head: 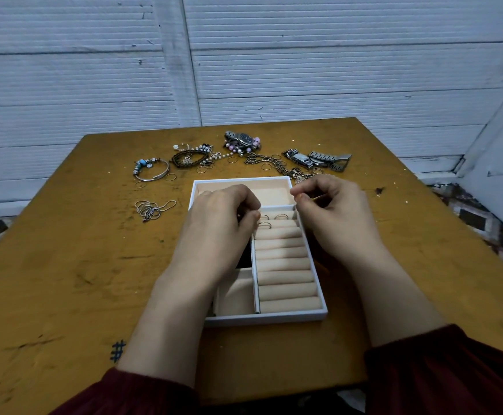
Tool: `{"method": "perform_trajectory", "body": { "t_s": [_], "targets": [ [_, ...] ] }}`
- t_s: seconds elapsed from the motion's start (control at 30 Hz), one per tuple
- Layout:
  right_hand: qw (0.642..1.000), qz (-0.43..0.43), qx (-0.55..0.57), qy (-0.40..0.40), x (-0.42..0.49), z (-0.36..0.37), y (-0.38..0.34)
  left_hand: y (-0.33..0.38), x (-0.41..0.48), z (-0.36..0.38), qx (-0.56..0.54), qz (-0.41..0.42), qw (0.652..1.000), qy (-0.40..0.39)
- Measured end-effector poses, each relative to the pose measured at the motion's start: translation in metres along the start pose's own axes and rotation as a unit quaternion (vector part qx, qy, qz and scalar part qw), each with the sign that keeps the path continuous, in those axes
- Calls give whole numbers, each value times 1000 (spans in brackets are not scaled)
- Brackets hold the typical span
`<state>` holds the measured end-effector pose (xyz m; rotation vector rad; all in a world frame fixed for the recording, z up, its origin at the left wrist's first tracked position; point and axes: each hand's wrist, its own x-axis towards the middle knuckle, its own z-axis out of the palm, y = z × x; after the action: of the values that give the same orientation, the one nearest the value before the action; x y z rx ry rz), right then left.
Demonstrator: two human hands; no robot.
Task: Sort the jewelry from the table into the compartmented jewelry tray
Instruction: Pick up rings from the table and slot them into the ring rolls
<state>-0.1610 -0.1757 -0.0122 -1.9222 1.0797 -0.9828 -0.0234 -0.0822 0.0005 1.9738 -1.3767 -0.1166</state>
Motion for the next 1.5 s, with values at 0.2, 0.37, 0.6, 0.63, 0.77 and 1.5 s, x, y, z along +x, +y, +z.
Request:
{"method": "perform_trajectory", "body": {
  "t_s": [0.2, 0.37, 0.6, 0.63, 0.77, 1.5],
  "targets": [
    [1000, 1, -3, 2, 0, 0, -1, 1, 0, 2, -3, -31, 1000, -1],
    [1000, 1, 2, 4, 0, 0, 0, 1, 0, 2, -2, -32, 999, -3],
    [1000, 0, -1, -1, 0, 0, 0, 4, -1, 2, -12, -29, 999, 4],
    [1000, 0, -1, -1, 0, 0, 0, 4, -2, 2, -14, -30, 999, 1],
    [1000, -3, -3, -3, 0, 0, 0, 2, -2, 1, -10, -33, 999, -5],
    [1000, 0, -11, -7, -2, -1, -2, -5, 6, 1, -87, -42, 993, 64]
  ]
}}
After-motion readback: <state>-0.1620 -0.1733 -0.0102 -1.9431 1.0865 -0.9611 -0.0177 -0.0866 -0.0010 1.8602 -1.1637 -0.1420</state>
